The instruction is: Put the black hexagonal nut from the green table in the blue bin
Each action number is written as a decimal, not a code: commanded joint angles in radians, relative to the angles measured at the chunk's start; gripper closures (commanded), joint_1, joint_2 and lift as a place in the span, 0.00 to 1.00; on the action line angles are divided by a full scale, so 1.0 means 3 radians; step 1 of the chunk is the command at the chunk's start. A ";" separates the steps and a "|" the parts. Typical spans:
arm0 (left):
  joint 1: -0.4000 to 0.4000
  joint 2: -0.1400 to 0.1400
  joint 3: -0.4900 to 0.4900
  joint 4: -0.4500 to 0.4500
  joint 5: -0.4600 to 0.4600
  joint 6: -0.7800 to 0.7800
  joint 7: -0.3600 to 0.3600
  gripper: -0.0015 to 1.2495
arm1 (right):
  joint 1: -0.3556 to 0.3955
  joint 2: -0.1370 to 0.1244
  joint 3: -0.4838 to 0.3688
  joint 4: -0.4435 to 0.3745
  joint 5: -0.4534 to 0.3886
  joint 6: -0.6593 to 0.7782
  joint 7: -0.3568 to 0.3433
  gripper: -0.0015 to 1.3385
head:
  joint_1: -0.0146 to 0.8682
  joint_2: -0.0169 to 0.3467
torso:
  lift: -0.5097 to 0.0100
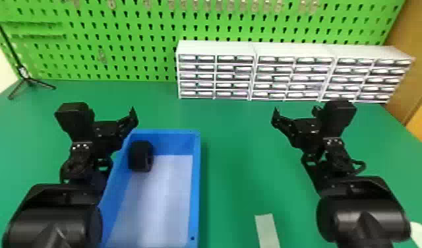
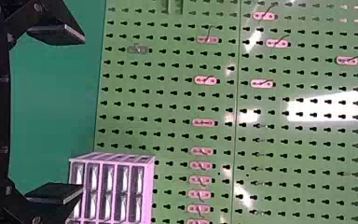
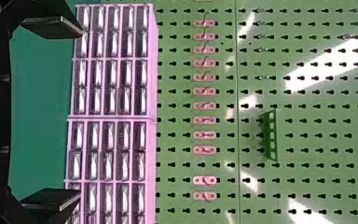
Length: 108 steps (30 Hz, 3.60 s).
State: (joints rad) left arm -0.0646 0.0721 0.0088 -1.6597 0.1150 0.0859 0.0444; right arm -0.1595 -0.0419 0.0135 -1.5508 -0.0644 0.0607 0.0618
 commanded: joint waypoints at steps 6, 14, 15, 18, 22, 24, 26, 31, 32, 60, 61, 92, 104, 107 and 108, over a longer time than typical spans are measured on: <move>0.0006 0.0000 -0.0019 0.0000 0.0015 0.0000 0.0000 0.13 | 0.0015 0.0002 0.0016 0.0010 -0.0016 0.0007 -0.0007 0.08 | 0.79 0.12 | 0.80; -0.0005 0.0000 -0.0024 0.0000 0.0000 0.0000 0.0000 0.13 | 0.0015 0.0002 0.0032 0.0010 -0.0031 0.0028 -0.0012 0.08 | 0.79 0.12 | 0.80; -0.0005 0.0000 -0.0024 0.0000 0.0000 0.0000 0.0000 0.13 | 0.0015 0.0002 0.0032 0.0010 -0.0031 0.0028 -0.0012 0.08 | 0.79 0.12 | 0.80; -0.0010 0.0000 -0.0024 0.0000 0.0005 0.0000 -0.0005 0.13 | 0.0010 0.0002 0.0032 0.0010 -0.0036 0.0028 -0.0017 0.08 | 0.79 0.12 | 0.80; -0.0020 0.0000 -0.0035 0.0000 0.0010 0.0026 -0.0051 0.13 | 0.0010 0.0002 0.0037 0.0010 -0.0041 0.0043 -0.0017 0.08 | 0.79 0.12 | 0.80; -0.0020 0.0000 -0.0035 -0.0005 0.0015 0.0041 -0.0061 0.13 | 0.0010 -0.0004 0.0042 0.0010 -0.0041 0.0043 -0.0017 0.08 | 0.79 0.12 | 0.80; -0.0025 0.0000 -0.0045 -0.0005 0.0015 0.0046 -0.0066 0.13 | 0.0015 -0.0004 0.0047 0.0010 -0.0046 0.0048 -0.0017 0.08 | 0.79 0.12 | 0.80; -0.0020 0.0000 -0.0040 -0.0005 0.0015 0.0087 -0.0066 0.13 | 0.0015 -0.0004 0.0052 0.0015 -0.0046 0.0053 -0.0017 0.08 | 0.79 0.12 | 0.80; -0.0020 0.0000 -0.0040 -0.0005 0.0015 0.0087 -0.0066 0.13 | 0.0015 -0.0009 0.0052 0.0015 -0.0046 0.0059 -0.0017 0.08 | 0.79 0.12 | 0.80; 0.0016 0.0000 -0.0024 -0.0005 -0.0015 0.0051 -0.0097 0.13 | 0.0051 -0.0039 0.0021 0.0031 -0.0072 0.0069 -0.0027 0.08 | 0.79 0.12 | 0.80; 0.0011 -0.0005 -0.0024 -0.0005 -0.0015 0.0051 -0.0097 0.13 | 0.0046 -0.0039 0.0027 0.0031 -0.0072 0.0069 -0.0027 0.08 | 0.79 0.12 | 0.80; 0.0011 -0.0005 -0.0019 -0.0005 0.0067 0.0051 -0.0097 0.13 | 0.0041 -0.0034 0.0011 0.0036 -0.0077 0.0115 -0.0032 0.08 | 0.79 0.12 | 0.80; 0.0006 -0.0005 -0.0029 -0.0005 0.0051 0.0051 -0.0097 0.13 | 0.0036 -0.0034 0.0006 0.0031 -0.0097 0.0135 -0.0032 0.08 | 0.79 0.12 | 0.80; 0.0006 -0.0005 -0.0024 -0.0005 0.0051 0.0051 -0.0097 0.13 | 0.0036 -0.0029 0.0011 0.0031 -0.0103 0.0135 -0.0032 0.08 | 0.79 0.12 | 0.80; 0.0006 -0.0005 -0.0019 -0.0005 0.0046 0.0051 -0.0097 0.13 | 0.0036 -0.0029 0.0011 0.0031 -0.0103 0.0135 -0.0032 0.08 | 0.79 0.12 | 0.80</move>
State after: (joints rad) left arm -0.0634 0.0710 0.0002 -1.6613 0.1299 0.1012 0.0153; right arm -0.1485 -0.0521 0.0160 -1.5403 -0.0946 0.1011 0.0521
